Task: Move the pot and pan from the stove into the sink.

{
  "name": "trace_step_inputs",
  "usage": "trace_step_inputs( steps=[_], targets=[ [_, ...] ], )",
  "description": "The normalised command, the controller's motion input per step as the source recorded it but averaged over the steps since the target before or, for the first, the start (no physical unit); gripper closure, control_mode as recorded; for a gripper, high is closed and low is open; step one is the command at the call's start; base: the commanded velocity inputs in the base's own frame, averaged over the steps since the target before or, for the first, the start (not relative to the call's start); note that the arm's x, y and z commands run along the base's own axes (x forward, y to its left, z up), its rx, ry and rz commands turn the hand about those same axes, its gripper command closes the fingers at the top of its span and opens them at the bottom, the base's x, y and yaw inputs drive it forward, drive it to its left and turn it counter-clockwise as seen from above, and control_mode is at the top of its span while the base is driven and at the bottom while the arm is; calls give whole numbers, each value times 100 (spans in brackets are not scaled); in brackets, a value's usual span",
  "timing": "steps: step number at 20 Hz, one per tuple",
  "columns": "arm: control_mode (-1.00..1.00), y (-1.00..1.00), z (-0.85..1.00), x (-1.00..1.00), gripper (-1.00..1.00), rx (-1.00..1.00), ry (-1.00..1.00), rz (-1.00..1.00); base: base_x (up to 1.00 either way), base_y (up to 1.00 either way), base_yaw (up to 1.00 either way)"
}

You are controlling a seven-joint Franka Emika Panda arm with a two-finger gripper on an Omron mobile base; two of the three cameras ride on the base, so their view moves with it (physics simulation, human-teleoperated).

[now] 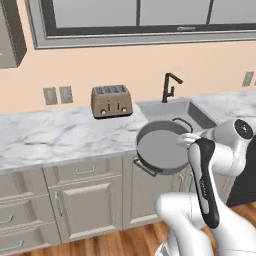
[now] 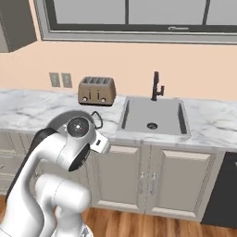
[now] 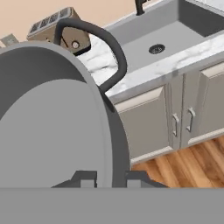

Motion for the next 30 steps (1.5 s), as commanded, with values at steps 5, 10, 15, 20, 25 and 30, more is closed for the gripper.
trace_step_inputs(
  steps=[5,10,15,20,25,30],
  targets=[
    [100,0,0,0,100,0,0,0,25,-100,0],
    [100,0,0,0,100,0,0,0,21,-97,0],
    [100,0,0,0,100,0,0,0,11,-79,0],
    [100,0,0,0,100,0,0,0,3,0,0],
    [100,0,0,0,100,0,0,0,58,7,-1],
    [100,0,0,0,100,0,0,0,82,17,-4]
  ],
)
